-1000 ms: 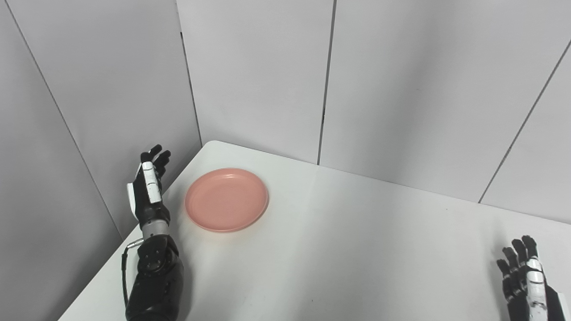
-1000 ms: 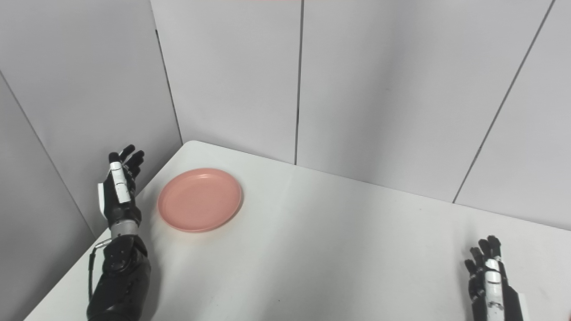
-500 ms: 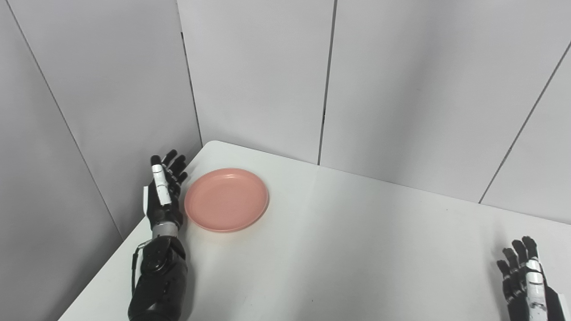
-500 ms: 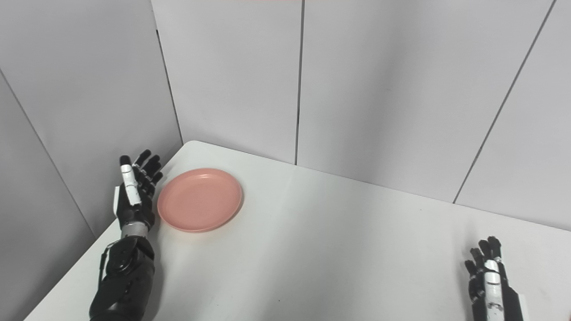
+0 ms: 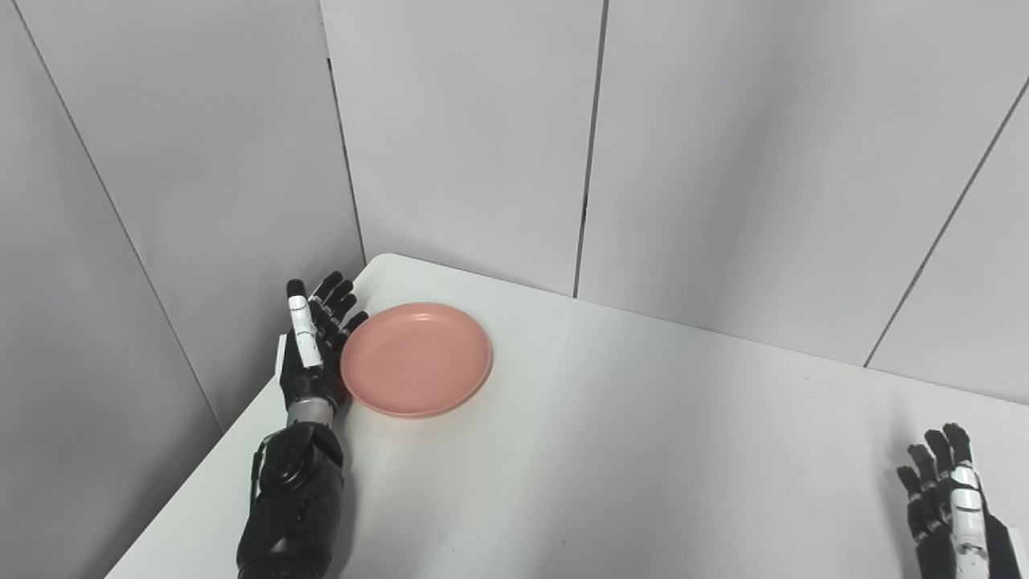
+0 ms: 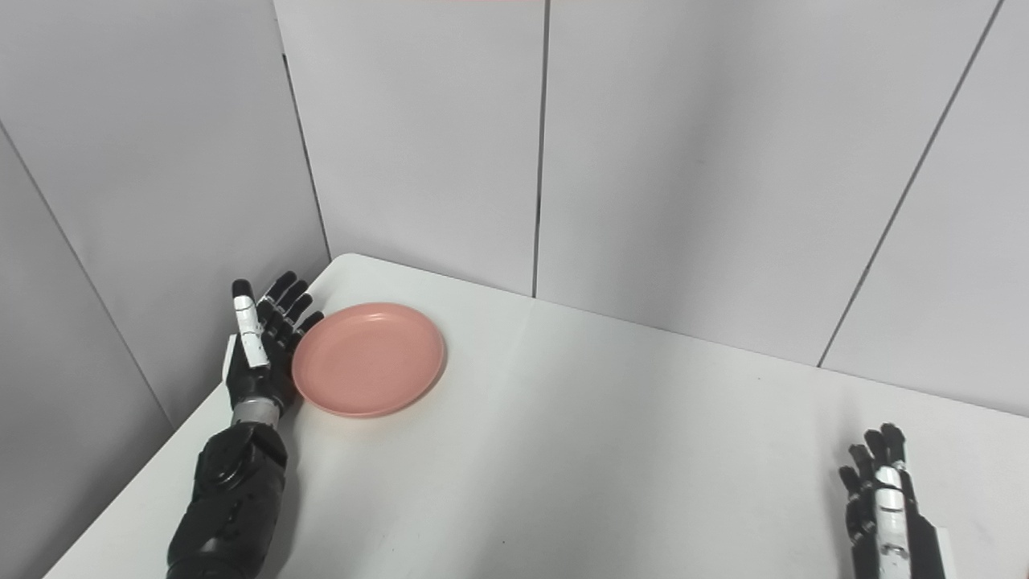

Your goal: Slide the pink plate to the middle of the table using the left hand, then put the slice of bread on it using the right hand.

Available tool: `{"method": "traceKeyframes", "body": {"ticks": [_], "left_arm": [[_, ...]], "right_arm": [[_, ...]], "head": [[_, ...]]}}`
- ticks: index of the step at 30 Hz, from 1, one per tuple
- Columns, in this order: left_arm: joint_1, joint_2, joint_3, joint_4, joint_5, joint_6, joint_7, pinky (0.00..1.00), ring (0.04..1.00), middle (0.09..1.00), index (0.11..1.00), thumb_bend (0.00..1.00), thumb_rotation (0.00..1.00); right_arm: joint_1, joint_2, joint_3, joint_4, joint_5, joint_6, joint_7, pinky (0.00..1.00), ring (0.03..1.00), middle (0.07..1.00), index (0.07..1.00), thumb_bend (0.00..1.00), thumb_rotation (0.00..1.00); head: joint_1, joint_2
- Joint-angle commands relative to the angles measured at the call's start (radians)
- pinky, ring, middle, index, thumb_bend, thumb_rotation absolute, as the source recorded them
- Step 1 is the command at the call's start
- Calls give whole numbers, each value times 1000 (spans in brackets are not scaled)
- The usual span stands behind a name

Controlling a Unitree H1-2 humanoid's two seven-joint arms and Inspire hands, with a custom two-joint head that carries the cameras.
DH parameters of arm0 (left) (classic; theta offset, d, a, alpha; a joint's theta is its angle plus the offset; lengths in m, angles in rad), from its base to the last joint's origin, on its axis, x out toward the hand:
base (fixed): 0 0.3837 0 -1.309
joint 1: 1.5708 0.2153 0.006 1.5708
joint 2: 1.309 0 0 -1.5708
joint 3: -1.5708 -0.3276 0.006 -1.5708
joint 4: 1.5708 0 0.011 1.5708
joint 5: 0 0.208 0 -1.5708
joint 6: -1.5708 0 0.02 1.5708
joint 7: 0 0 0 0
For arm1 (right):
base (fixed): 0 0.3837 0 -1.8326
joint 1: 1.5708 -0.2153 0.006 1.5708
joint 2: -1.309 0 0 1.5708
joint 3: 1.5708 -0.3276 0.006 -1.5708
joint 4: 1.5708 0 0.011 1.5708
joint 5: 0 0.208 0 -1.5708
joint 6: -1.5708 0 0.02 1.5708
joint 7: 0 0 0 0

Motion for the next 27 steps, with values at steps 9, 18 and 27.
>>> {"method": "traceKeyframes", "body": {"ticks": [9, 18, 27], "left_arm": [[-40, 20, -50, 9, 12, 55, -74, 636, 896, 876, 817, 879, 1000], [-63, -25, -128, 59, 82, 42, -75, 658, 881, 924, 805, 852, 1000], [-63, -86, -205, 60, 144, 55, -83, 773, 886, 915, 830, 856, 1000]], "right_arm": [[-11, -1, -7, -37, 11, 6, -4, 1000, 999, 1000, 1000, 616, 844], [-15, -2, -12, -24, 15, 6, -2, 1000, 1000, 1000, 1000, 640, 829], [-12, -3, -14, -33, 18, 6, 1, 1000, 1000, 1000, 1000, 634, 838]], "head": [[-12, 1], [-20, 6], [-25, 10]]}}
